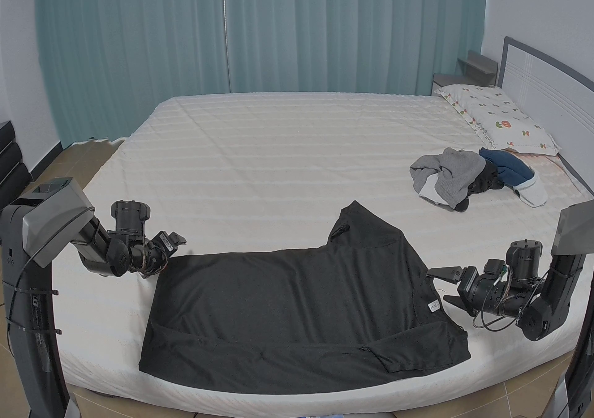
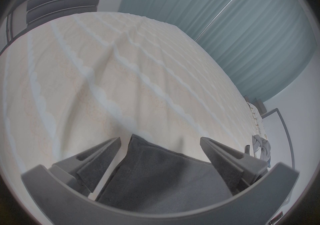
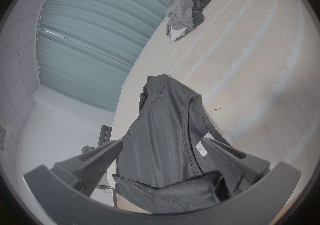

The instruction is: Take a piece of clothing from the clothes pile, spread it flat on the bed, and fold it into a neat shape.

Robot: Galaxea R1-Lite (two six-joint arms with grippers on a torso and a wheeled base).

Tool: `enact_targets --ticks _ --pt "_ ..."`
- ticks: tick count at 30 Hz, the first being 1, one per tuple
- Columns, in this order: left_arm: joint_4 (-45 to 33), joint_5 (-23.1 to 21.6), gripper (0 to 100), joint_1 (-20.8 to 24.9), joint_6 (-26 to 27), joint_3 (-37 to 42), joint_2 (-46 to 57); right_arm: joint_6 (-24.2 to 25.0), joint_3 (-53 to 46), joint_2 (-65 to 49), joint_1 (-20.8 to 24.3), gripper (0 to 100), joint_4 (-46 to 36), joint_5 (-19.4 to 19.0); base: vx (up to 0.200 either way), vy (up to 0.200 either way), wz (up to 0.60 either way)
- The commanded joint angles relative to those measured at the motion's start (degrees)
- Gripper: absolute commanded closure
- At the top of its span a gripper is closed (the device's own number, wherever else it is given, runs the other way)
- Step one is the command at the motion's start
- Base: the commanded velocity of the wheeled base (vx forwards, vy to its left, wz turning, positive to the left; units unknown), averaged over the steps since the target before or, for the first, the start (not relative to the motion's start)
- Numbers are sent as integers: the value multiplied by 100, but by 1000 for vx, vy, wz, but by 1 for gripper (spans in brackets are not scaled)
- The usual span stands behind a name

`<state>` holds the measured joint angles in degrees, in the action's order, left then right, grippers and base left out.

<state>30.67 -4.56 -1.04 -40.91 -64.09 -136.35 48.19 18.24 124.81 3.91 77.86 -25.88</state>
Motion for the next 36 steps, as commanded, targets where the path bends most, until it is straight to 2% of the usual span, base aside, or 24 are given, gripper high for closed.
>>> enact_targets --ticks 1,4,9,13,14,15,21,24,28,36 --pt "9 -10 100 -2 -5 10 -5 -3 154 9 -5 0 -61 13 0 0 0" --pt "35 52 100 -19 -5 28 3 -3 365 9 -5 0 -140 22 0 0 0" --pt "44 60 100 -72 -532 10 100 -29 1674 26 118 0 -1713 118 0 0 0" --pt "44 69 100 -151 -585 89 179 -64 2764 219 189 0 -2662 417 0 0 0" --pt "44 69 100 -204 -593 195 337 -90 3353 413 347 0 -3119 628 0 0 0" --pt "35 60 100 -222 -602 221 381 -126 3520 474 382 0 -3251 672 0 0 0" --pt "44 16 100 -248 -611 414 619 -837 4882 1072 611 0 -4376 927 0 0 0" --pt "44 16 100 -248 -611 414 627 -1031 5339 1432 611 0 -4613 1068 0 0 0" --pt "44 16 100 -266 -611 414 619 -1620 6341 2109 532 0 -4982 1437 0 0 0" --pt "35 25 100 -283 -602 432 619 -1629 7554 2716 540 0 -5519 1525 0 0 0"
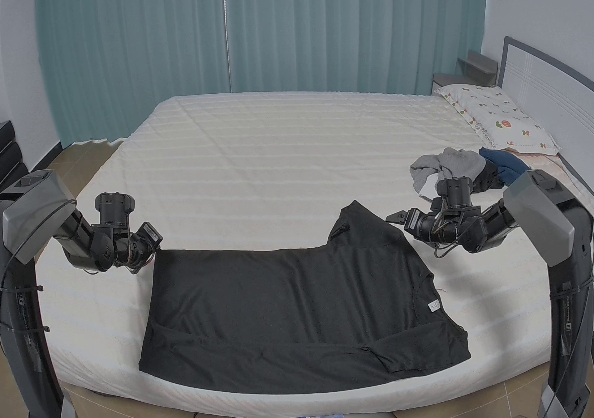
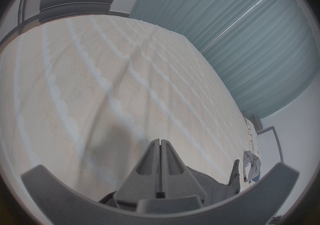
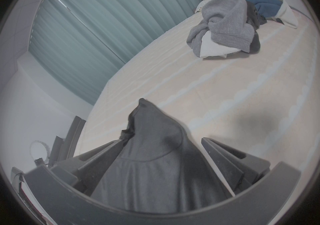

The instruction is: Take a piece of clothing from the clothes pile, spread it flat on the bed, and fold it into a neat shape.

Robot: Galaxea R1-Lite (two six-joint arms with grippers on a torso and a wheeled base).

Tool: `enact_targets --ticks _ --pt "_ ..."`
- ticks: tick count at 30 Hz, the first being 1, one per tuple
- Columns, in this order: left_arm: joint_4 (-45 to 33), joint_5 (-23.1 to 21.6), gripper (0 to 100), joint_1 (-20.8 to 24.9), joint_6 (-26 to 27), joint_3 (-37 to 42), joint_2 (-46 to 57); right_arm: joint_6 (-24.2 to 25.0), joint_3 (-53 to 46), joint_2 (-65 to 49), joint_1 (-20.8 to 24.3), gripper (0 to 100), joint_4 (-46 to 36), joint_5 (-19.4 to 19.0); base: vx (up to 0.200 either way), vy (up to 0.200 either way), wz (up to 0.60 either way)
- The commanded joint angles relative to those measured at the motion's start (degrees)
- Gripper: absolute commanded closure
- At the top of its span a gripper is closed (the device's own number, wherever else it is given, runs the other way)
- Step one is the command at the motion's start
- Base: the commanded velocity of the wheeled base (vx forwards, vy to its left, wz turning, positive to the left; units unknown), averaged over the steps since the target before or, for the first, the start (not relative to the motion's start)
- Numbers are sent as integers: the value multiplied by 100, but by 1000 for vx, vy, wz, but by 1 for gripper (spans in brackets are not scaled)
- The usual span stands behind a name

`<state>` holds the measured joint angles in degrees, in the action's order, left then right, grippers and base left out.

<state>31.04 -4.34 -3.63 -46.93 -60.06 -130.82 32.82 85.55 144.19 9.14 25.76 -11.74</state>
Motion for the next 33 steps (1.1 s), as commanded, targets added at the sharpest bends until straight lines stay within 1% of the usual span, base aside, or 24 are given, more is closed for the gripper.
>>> enact_targets --ticks 1,5,11,12,18,24,29,33 --pt "-1 3 100 -15 0 39 65 -74 963 839 17 0 -326 137 0 0 0" --pt "-1 3 100 -15 0 39 48 58 1157 874 -27 0 -335 146 0 0 0" --pt "-1 12 100 -6 9 39 12 58 1306 962 -18 0 -335 137 0 0 0" --pt "-1 12 100 -6 9 39 12 67 1332 988 0 100 -343 137 0 0 0" --pt "-1 12 100 -6 9 39 12 67 1332 971 26 100 -343 137 0 0 0" --pt "-19 21 100 -6 26 39 39 67 1157 751 -44 100 -326 137 0 0 0" --pt "-28 30 100 -6 53 39 74 85 823 399 -114 100 -282 119 0 0 0" --pt "-28 30 100 -41 53 30 171 85 234 -75 -176 100 -229 -39 0 0 0"
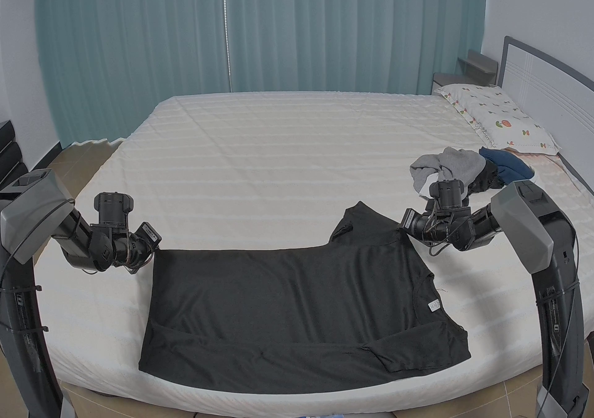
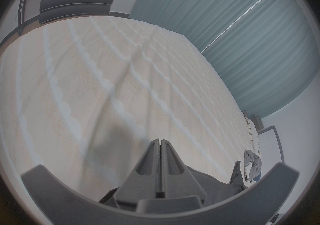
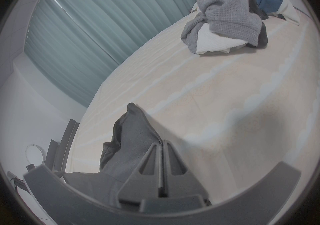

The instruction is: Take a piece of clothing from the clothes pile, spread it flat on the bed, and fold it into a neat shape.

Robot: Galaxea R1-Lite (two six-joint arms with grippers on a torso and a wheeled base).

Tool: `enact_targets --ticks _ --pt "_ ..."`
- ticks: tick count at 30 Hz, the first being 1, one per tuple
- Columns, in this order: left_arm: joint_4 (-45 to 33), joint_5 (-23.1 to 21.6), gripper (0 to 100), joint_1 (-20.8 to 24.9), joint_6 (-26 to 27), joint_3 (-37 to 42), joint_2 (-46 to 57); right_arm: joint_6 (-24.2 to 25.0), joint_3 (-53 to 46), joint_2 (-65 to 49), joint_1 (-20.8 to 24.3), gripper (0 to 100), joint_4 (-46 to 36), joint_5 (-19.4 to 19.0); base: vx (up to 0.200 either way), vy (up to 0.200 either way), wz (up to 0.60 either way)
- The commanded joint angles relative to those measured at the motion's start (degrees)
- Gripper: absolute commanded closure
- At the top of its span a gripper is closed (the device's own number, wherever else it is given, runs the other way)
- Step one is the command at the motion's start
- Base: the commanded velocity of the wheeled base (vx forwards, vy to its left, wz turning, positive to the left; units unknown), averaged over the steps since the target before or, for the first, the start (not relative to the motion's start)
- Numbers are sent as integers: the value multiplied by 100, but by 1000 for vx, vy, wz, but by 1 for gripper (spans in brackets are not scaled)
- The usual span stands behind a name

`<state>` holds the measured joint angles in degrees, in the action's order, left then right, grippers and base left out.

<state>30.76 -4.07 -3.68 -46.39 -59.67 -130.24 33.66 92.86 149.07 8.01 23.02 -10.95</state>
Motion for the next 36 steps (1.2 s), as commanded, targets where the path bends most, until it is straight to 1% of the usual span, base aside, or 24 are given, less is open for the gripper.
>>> enact_targets --ticks 1,4,6,9,14,18,21,22,24,30,32,36 --pt "0 3 100 -36 -2 -9 113 0 -505 -572 -63 100 54 -136 0 0 0" --pt "9 3 100 -71 7 -9 201 53 -637 -695 -89 100 405 -180 0 0 0" --pt "9 3 100 -115 -2 -9 263 255 -822 -765 -80 100 801 -171 0 0 0" --pt "9 3 100 -150 -11 -9 324 343 -1085 -827 -80 100 1390 -180 0 0 0" --pt "-17 -6 100 -194 -11 0 395 343 -1375 -914 -80 100 1610 -188 0 0 0" --pt "0 -23 100 -177 51 87 368 466 -1525 -914 -98 100 1706 -153 0 0 0" --pt "36 -32 100 -194 147 123 403 528 -1595 -932 -89 100 2023 -162 0 0 0" --pt "36 -32 100 -212 147 123 474 651 -1683 -976 -98 100 2225 -171 0 0 0" --pt "44 -32 100 -247 156 140 535 686 -1832 -1002 -89 100 2357 -162 0 0 0" --pt "-8 -50 100 -256 262 149 553 739 -2026 -1169 -107 100 2436 -206 0 0 0" --pt "44 -50 100 -256 341 210 526 791 -1999 -1222 -177 100 2612 -162 0 0 0" --pt "44 -67 100 -256 349 228 535 835 -2166 -1240 -177 100 2840 -162 0 0 0"
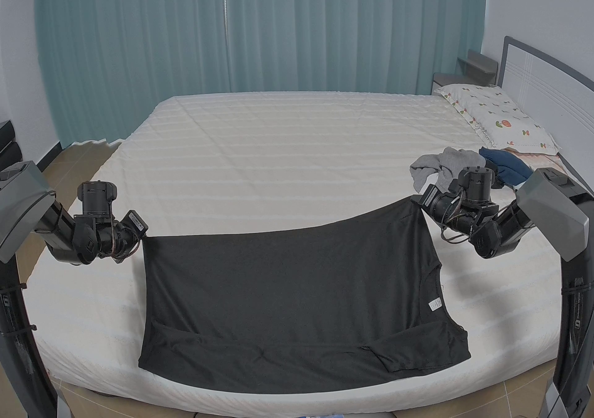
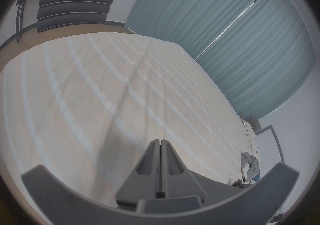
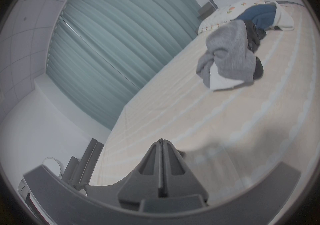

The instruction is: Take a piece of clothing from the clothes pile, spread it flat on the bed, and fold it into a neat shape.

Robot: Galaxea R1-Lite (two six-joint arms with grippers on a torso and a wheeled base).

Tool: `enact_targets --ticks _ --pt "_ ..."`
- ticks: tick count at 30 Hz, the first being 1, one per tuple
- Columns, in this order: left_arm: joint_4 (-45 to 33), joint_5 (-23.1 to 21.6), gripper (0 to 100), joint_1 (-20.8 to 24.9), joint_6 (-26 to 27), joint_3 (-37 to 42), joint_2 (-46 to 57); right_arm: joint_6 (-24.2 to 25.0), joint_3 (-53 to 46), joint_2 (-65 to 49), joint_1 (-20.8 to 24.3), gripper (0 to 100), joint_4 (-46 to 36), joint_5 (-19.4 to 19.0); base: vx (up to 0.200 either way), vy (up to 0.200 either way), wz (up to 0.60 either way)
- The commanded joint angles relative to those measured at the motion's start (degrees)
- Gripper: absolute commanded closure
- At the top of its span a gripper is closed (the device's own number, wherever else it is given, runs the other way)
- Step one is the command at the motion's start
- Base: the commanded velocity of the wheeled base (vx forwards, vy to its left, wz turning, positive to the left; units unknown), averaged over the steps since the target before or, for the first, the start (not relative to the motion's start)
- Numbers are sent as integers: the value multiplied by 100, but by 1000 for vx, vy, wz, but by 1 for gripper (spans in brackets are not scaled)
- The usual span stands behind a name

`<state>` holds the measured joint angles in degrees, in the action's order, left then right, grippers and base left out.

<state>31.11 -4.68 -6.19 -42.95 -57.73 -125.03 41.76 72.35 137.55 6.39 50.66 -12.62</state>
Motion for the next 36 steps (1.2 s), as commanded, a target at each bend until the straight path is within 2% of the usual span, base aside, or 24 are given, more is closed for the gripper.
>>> enact_targets --ticks 1,10,15,18,25,28,36 --pt "9 -6 100 -5 6 34 22 25 -116 -88 -15 100 75 5 0 0 0" --pt "-52 -33 100 -5 6 34 40 -2 -397 -158 -24 100 -30 -83 0 0 0" --pt "-61 -42 100 13 155 219 154 -2 -731 -545 -120 100 -408 -558 0 0 0" --pt "-52 -42 100 13 392 280 154 -2 -837 -720 -182 100 -637 -646 0 0 0" --pt "9 -130 100 39 454 447 101 -10 -1197 -1081 -358 100 -856 -865 0 0 0" --pt "9 -297 100 4 428 395 119 16 -1232 -1098 -401 100 -804 -865 0 0 0" --pt "141 -305 100 -5 401 351 101 7 -1127 -1011 -366 100 -795 -848 0 0 0"
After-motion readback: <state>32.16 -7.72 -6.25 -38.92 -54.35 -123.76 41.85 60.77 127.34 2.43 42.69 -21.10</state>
